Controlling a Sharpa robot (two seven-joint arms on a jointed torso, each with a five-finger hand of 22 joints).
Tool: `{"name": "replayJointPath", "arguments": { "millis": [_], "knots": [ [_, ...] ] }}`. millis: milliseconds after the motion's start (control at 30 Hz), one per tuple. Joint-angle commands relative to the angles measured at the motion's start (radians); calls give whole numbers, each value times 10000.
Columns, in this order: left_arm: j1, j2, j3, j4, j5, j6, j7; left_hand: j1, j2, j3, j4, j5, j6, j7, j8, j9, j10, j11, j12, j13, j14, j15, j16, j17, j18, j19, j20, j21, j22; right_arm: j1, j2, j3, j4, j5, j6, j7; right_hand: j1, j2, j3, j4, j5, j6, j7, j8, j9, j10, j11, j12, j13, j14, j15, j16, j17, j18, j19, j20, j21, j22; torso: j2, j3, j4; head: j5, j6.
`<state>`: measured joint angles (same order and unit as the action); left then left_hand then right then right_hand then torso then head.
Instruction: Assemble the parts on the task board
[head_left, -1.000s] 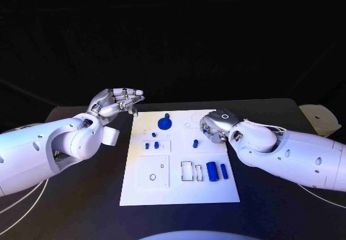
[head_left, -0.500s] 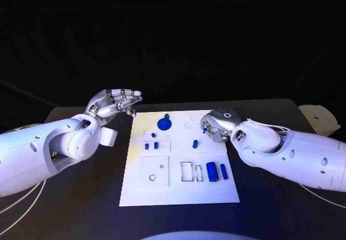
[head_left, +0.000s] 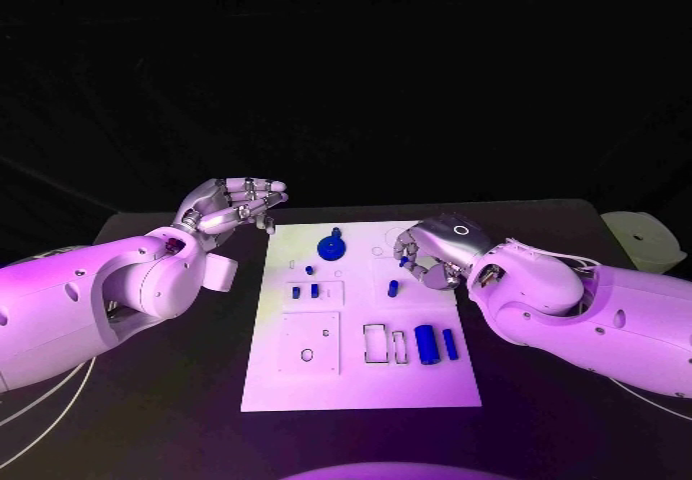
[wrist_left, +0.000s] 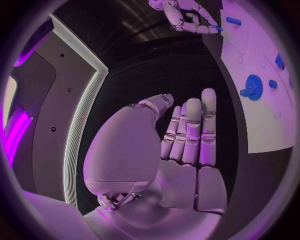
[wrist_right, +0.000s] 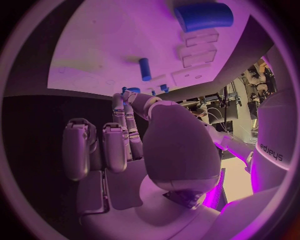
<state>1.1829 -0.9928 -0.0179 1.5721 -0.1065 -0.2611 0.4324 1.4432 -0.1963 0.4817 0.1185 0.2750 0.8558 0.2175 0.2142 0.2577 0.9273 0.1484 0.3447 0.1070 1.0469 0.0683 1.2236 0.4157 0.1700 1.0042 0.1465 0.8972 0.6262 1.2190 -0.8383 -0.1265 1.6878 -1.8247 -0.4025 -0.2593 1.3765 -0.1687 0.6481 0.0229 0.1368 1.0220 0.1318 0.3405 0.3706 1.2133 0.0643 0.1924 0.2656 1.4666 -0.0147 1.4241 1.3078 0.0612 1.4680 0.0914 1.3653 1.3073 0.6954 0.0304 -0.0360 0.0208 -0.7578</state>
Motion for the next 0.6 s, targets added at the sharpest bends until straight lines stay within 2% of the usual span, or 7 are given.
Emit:
{"name": "replayJointPath", "arguments": {
  "millis": [33, 133, 267, 333, 400, 600],
  "knots": [
    [6, 75, 6, -18, 45, 157, 52, -72, -21, 38, -14, 62, -66, -4, -58, -17, -77, 14, 67, -15, -72, -17, -26, -8, 141, -14, 36, -42, -14, 8, 67, 13, 343, 120, -191, -3, -81, 23, -24, -50, 29, 53, 7, 42, 17, -4, -50, -30, 6, 546, -23, 53, 252, -199, 272, -61, 73, 1818, -12, -3, 23, 89, 14],
    [6, 132, 5, -61, 45, 159, 50, -72, -21, 38, -14, 62, -66, -4, -58, -17, -77, 14, 67, -15, -72, -17, -26, -8, 141, -14, 36, -42, -14, -9, 241, 19, 709, 170, -231, 48, -81, 23, -24, -50, 29, 53, 7, 42, 17, -4, -50, -30, 6, 546, -23, 53, 252, -199, 272, -61, 73, 1818, -31, -9, 54, 242, -3],
    [6, 198, 5, -108, 46, 155, 43, -72, -21, 38, -14, 62, -66, -4, -58, -17, -77, 14, 67, -15, -72, -17, -26, -8, 141, -14, 36, -42, -14, -49, 523, 14, 884, 279, -204, 113, -81, 25, -21, -55, 30, 50, 6, 41, 19, -2, -52, -33, 6, 544, -24, 48, 243, -202, 278, -61, 88, 1825, -51, -31, 72, 454, -67],
    [7, 226, 5, -127, 46, 161, 36, -72, -21, 38, -14, 62, -66, -4, -58, -17, -77, 14, 67, -15, -72, -17, -26, -8, 141, -14, 36, -42, -14, -89, 674, 4, 922, 328, -179, 150, -82, 24, -19, -57, 30, 46, 6, 39, 20, -4, -52, -36, 6, 541, -25, 38, 226, -202, 278, -61, 89, 1825, -49, -40, 62, 601, -114],
    [7, 253, 5, -141, 46, 168, 35, -78, -23, 41, -21, 63, -80, 1, -60, -22, -97, 19, 79, -14, -78, -13, -25, -13, 142, -17, 41, -47, -16, -152, 825, -3, 939, 365, -151, 182, -82, 24, -19, -57, 30, 46, 6, 39, 20, -4, -52, -36, 6, 541, -25, 38, 226, -202, 278, -61, 89, 1825, -34, -29, 44, 760, -134],
    [9, 377, 5, -203, 46, 186, 30, -78, -23, 41, -21, 63, -80, 1, -60, -22, -97, 19, 79, -14, -78, -13, -25, -13, 142, -17, 41, -47, -16, -392, 1271, -49, 772, 460, -77, 282, -87, 25, -14, -63, 35, 31, 9, 30, 21, -10, -50, -46, 4, 540, -25, 36, 221, -208, 289, -61, 118, 1839, -47, -27, 61, 1145, -285]
  ]
}}
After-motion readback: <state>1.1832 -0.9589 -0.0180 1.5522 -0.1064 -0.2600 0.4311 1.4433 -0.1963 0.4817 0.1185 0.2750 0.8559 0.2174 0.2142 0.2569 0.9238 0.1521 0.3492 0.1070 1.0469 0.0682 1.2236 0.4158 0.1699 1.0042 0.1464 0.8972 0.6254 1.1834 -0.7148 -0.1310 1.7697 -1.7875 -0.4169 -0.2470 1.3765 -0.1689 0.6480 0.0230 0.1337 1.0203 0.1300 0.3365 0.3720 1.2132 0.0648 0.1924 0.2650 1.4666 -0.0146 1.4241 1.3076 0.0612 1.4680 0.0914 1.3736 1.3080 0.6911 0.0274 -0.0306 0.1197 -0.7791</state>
